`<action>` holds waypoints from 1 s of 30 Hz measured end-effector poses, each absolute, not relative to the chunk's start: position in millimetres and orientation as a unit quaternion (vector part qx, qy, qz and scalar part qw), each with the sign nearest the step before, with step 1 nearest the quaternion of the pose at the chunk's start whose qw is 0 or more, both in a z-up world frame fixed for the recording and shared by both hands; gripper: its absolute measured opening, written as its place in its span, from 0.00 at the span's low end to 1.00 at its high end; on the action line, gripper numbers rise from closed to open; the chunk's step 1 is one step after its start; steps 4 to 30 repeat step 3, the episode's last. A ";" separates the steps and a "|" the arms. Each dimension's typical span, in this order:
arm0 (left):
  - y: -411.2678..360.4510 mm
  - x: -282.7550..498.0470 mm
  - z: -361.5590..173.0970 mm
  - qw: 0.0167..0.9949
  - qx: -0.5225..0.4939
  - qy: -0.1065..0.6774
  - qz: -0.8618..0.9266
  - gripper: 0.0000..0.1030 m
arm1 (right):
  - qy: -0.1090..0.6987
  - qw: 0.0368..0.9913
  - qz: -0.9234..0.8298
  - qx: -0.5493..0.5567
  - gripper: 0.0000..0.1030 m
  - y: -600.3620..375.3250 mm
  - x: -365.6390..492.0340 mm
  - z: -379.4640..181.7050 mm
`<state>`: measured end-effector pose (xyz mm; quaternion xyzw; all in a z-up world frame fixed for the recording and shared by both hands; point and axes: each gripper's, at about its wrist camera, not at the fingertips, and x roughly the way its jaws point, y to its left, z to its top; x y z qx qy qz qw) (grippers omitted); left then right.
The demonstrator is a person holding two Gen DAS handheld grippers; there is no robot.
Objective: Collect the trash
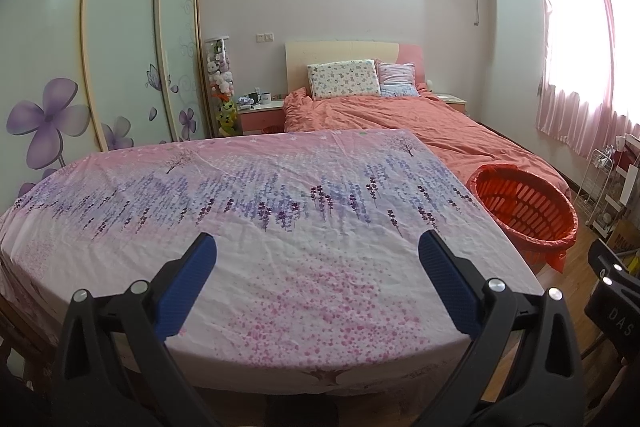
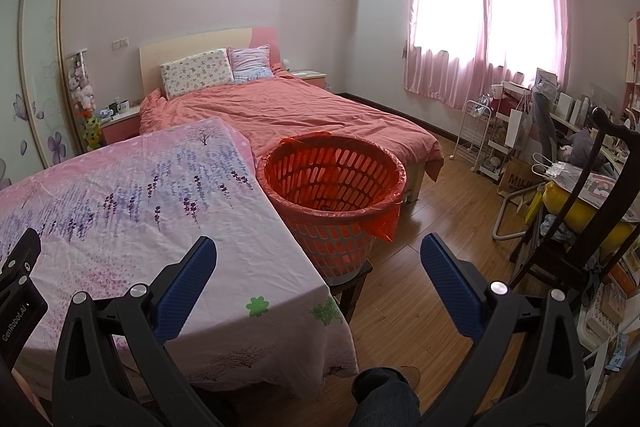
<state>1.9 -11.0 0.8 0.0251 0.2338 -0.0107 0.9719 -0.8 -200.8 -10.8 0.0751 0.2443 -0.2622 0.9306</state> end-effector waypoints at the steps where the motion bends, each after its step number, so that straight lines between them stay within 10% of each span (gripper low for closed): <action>1: -10.3 1.3 0.6 0.972 0.025 0.234 -0.012 0.96 | 0.245 0.931 -0.262 0.075 0.98 -200.4 0.2 -10.6; 30: -10.8 3.2 1.5 0.972 0.025 0.235 -0.012 0.96 | 0.245 0.931 -0.262 0.075 0.98 -200.8 -0.5 -10.8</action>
